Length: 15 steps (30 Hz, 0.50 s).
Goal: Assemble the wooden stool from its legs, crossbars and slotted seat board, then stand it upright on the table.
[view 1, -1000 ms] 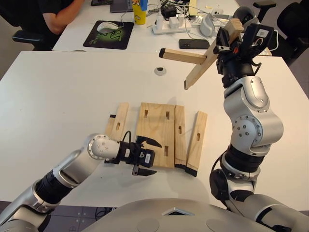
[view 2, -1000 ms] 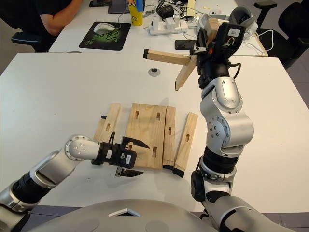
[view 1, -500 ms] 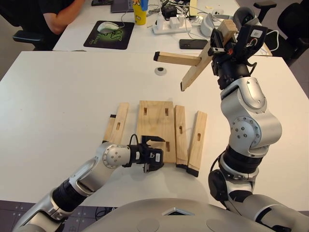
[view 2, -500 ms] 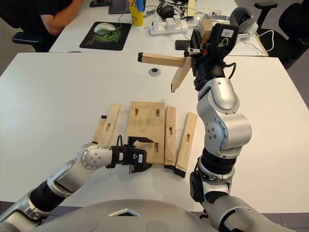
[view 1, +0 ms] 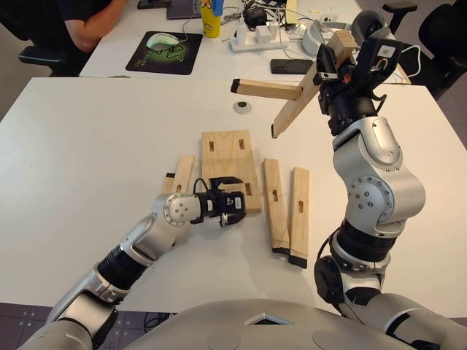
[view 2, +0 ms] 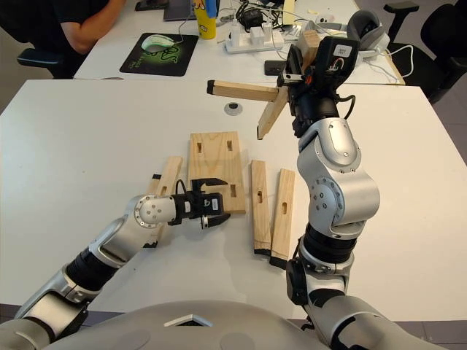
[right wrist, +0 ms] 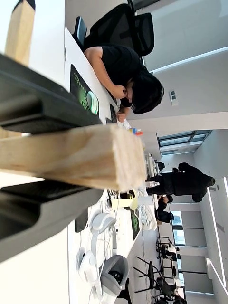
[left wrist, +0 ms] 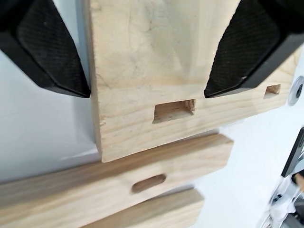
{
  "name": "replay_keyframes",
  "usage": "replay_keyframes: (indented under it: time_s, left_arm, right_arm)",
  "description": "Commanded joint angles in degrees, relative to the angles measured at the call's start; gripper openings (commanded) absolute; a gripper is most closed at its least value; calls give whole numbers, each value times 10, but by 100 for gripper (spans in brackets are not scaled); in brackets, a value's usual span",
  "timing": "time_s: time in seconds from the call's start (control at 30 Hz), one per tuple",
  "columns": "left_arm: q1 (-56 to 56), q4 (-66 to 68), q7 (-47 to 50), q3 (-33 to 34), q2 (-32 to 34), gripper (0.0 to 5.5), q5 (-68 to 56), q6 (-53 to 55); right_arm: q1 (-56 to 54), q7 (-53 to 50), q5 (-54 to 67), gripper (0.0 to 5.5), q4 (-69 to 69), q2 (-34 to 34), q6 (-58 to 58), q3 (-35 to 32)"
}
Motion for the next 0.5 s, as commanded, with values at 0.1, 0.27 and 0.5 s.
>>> replay_keyframes:
  time_s: [0.1,0.27,0.5]
  left_arm:
    - [-16,27,1,31,-10,446,-14,2]
    - [-36,-46,27,115,-88,446,-114,51]
    - [-38,-112,41,153,-91,446,-150,91]
  right_arm:
    - [46,-4,78,104,-42,39,72,-46]
    - [61,-46,136,104,-99,86,152,-90]
    - [42,-85,174,104,-113,105,193,-127]
